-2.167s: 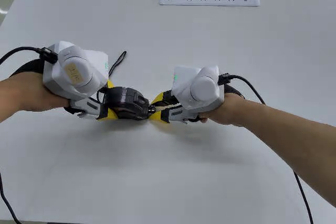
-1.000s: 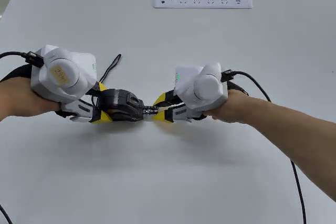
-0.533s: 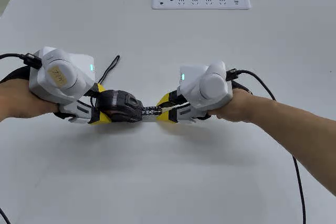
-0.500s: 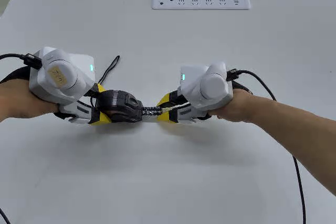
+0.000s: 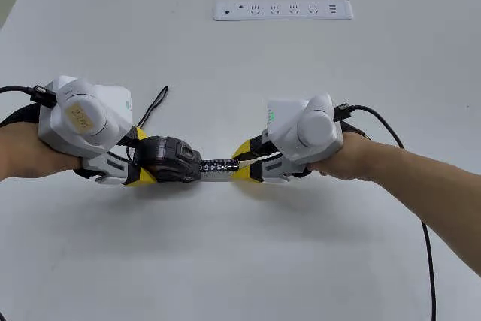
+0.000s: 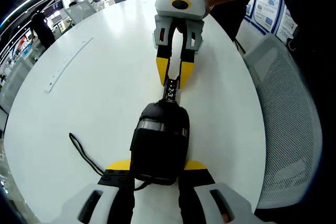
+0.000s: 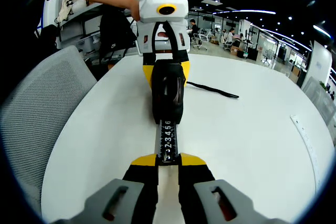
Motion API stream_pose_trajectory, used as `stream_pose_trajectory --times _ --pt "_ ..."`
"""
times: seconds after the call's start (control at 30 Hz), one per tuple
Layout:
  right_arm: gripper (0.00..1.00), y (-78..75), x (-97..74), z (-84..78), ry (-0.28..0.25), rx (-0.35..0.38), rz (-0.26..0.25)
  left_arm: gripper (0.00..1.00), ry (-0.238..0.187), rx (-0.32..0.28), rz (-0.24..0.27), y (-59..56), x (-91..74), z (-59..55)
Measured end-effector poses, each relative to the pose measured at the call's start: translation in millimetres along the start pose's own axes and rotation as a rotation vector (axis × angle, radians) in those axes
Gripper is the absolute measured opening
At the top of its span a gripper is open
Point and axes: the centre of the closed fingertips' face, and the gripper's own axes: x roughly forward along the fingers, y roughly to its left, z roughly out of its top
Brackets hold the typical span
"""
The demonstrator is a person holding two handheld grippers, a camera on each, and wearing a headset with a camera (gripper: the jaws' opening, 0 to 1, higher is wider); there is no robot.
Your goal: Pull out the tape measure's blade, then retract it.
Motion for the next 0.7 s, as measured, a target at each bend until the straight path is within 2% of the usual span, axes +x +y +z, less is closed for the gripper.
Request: stream_pose_trajectory --times 0.7 --pt "0.12 1.3 -16.7 -16.8 0.012 0.011 0.008 0.29 -0.005 -0.004 -0.002 -1.2 0.3 -0.3"
